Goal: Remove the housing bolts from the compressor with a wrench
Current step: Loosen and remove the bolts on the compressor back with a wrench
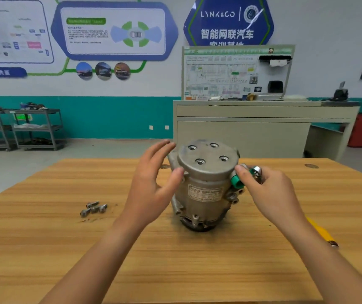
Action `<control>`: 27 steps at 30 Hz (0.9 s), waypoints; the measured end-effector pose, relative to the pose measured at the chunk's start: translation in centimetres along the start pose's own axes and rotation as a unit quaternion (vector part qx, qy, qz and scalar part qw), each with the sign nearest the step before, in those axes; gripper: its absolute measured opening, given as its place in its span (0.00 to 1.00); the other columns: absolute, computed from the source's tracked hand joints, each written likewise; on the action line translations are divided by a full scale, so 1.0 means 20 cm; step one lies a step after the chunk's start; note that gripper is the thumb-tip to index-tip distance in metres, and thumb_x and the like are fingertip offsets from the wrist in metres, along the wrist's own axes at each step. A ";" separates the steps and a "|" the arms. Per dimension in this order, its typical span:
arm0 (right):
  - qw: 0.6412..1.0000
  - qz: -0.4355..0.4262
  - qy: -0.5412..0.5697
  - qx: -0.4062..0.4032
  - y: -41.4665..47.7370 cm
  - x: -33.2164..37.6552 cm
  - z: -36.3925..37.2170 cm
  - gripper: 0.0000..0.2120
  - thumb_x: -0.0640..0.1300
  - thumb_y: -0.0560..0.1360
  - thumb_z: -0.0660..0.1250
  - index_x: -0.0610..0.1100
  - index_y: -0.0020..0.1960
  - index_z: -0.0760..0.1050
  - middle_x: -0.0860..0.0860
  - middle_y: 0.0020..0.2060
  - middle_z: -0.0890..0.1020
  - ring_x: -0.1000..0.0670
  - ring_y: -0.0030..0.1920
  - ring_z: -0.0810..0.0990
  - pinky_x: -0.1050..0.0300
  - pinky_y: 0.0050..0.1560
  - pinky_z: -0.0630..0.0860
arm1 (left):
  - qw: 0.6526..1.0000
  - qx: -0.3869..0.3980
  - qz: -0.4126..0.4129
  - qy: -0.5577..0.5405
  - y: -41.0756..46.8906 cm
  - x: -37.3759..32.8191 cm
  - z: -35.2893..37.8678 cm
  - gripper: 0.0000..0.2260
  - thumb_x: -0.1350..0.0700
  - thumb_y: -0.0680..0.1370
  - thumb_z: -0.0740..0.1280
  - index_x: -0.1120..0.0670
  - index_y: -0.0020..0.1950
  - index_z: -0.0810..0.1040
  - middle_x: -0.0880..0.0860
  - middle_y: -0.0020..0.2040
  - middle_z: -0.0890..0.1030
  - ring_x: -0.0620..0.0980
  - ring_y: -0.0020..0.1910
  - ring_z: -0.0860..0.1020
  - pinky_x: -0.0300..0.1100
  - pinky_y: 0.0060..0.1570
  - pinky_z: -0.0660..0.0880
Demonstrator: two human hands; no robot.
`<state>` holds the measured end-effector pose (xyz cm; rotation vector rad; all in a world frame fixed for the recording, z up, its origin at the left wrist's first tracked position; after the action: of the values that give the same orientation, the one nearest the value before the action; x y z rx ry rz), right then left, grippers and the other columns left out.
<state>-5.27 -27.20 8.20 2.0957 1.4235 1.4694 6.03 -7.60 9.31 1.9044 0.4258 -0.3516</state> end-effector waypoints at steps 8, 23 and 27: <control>0.986 0.012 -0.160 -0.041 -0.01 -0.25 0.06 0.21 0.54 0.80 0.46 0.46 0.49 0.75 0.55 0.29 0.75 0.53 0.30 0.71 0.57 0.27 0.61 | 0.995 0.014 -0.060 0.077 0.05 0.04 0.18 0.23 0.49 0.76 0.53 0.57 0.64 0.76 0.52 0.67 0.74 0.51 0.69 0.67 0.49 0.70 0.61; 0.923 0.136 -0.337 0.125 0.25 -0.99 0.48 0.14 0.43 0.79 0.55 0.43 0.64 0.69 0.47 0.59 0.75 0.46 0.61 0.70 0.55 0.57 0.68 | 0.997 -0.029 -0.050 0.054 0.03 0.05 0.19 0.28 0.41 0.74 0.51 0.54 0.63 0.77 0.43 0.64 0.72 0.44 0.70 0.64 0.40 0.67 0.58; 0.971 0.122 -0.192 0.072 0.25 -0.86 0.42 0.20 0.48 0.81 0.51 0.44 0.71 0.63 0.48 0.71 0.63 0.49 0.71 0.58 0.53 0.70 0.53 | 0.998 -0.035 -0.038 0.043 0.04 0.05 0.19 0.27 0.41 0.73 0.50 0.54 0.62 0.78 0.40 0.62 0.71 0.43 0.68 0.65 0.37 0.66 0.58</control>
<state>3.76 -40.64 -3.15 2.5450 1.1881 0.9740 7.22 -11.30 8.19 1.8438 0.5627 -0.3017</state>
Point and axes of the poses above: each hand's wrist, its own y-axis towards the middle knuckle, its own z-axis out of the palm, x = y × z, the point moved 8 cm from there along y, towards the middle knuckle
